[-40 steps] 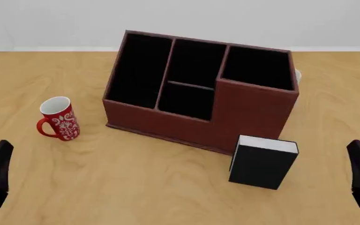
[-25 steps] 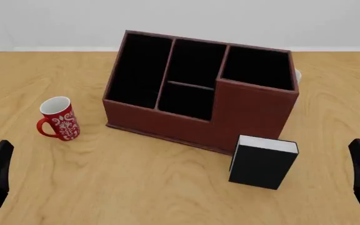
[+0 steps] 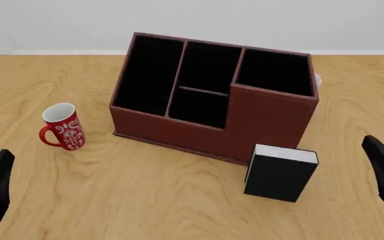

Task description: Pick up the book and place it in the right compartment of the caddy.

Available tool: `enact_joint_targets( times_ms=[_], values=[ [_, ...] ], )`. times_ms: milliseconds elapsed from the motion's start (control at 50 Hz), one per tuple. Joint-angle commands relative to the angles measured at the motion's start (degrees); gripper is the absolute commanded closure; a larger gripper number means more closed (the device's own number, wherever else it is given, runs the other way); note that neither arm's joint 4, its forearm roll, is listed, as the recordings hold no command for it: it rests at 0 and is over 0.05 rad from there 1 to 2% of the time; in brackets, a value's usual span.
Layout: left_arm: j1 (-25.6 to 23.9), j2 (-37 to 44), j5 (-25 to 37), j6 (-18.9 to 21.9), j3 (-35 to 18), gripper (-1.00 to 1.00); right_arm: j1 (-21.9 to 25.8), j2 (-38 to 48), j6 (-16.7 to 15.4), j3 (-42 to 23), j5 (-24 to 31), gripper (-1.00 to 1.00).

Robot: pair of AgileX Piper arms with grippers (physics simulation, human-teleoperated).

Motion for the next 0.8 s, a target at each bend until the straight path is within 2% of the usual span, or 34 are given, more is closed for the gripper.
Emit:
enact_joint_targets(
  times_ms=[20, 160, 220, 280, 500, 580, 620, 640, 680, 700, 720, 760, 800],
  values=[
    [0.0, 0.0, 0.0, 0.0, 0.0, -1.00, 5.9, 4.5, -3.1, -7.4, 7.7, -1.00],
    [0.0, 0.0, 0.0, 0.0, 0.0, -1.00, 10.7, 8.8, -7.1, -11.9, 12.4, -1.00],
    [0.0, 0.0, 0.0, 0.0, 0.0, -1.00, 11.6, 10.4, -7.7, -13.9, 14.9, -1.00],
    [0.0, 0.0, 0.0, 0.0, 0.0, -1.00, 12.8, 12.1, -9.8, -15.1, 17.1, -1.00],
    [0.0, 0.0, 0.0, 0.0, 0.0, -1.00, 17.7, 18.9, -12.3, -22.9, 25.7, -1.00],
    [0.0, 0.0, 0.0, 0.0, 0.0, -1.00, 19.8, 22.6, -14.3, -26.0, 29.0, -1.00],
    [0.0, 0.0, 0.0, 0.0, 0.0, -1.00, 21.3, 24.1, -13.9, -27.7, 30.5, -1.00],
    [0.0, 0.0, 0.0, 0.0, 0.0, -1.00, 21.4, 24.7, -14.9, -27.9, 30.8, -1.00],
    [0.0, 0.0, 0.0, 0.0, 0.0, -1.00, 23.2, 26.3, -14.1, -29.0, 32.1, -1.00],
    [0.0, 0.0, 0.0, 0.0, 0.0, -1.00, 22.5, 26.9, -16.8, -29.4, 32.2, -1.00],
    [0.0, 0.0, 0.0, 0.0, 0.0, -1.00, 23.2, 28.1, -16.1, -30.3, 32.9, -1.00],
    [0.0, 0.0, 0.0, 0.0, 0.0, -1.00, 23.8, 29.0, -17.9, -30.5, 33.5, -1.00],
    [0.0, 0.0, 0.0, 0.0, 0.0, -1.00, 25.1, 30.8, -17.7, -31.8, 35.0, -1.00]
  ],
)
